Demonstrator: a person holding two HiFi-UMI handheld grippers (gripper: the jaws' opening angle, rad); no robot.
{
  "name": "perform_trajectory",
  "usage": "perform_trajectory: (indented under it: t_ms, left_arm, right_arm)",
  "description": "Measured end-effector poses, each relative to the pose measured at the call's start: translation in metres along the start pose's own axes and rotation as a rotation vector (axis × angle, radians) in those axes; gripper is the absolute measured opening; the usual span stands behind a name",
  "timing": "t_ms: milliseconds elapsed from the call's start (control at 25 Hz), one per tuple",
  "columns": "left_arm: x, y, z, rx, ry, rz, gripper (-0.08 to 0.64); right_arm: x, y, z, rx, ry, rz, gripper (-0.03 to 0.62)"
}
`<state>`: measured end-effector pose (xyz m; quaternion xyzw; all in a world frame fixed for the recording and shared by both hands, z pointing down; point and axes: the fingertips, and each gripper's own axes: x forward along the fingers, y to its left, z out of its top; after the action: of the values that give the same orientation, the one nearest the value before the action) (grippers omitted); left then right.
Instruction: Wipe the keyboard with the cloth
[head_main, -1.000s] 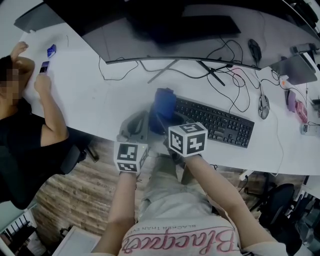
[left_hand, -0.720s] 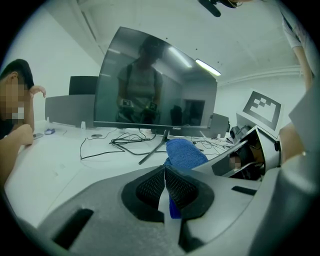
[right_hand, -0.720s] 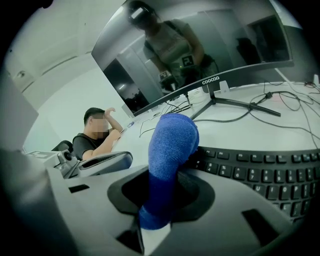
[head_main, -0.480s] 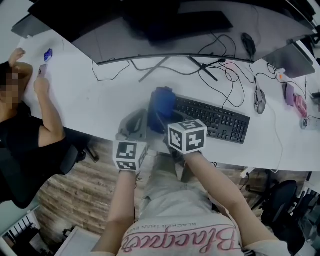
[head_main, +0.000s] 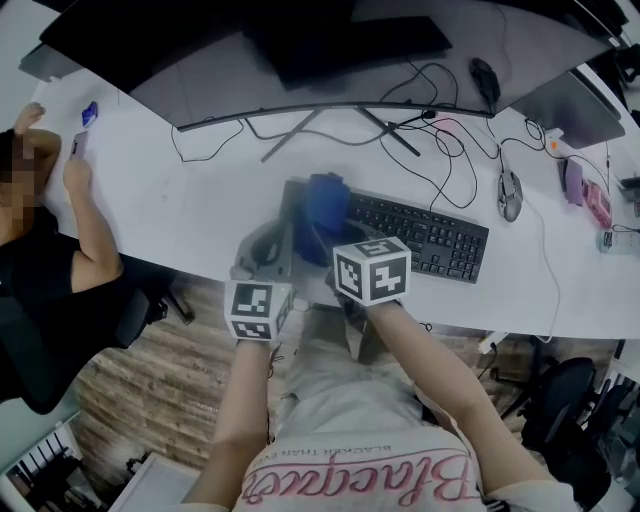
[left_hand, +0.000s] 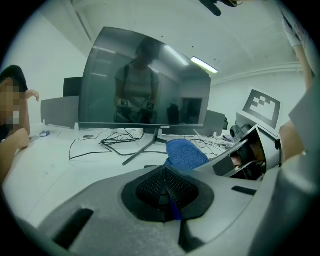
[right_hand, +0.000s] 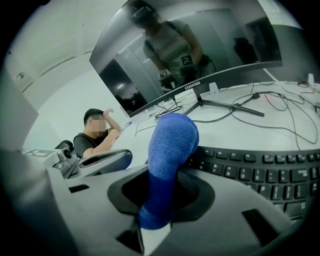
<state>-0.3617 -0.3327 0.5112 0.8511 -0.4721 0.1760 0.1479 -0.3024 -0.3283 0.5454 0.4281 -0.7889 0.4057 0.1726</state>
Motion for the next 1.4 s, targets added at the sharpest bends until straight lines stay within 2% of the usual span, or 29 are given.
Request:
perform_trajectory:
  t_ms: [1400]
  left_arm:
    - [0.037, -0.110, 0.008, 0.022, 0.009, -0.078, 0.006]
  right_arm:
    - [-0.085, -0.083, -0.020, 0.002, 0.012, -0.094, 0.097]
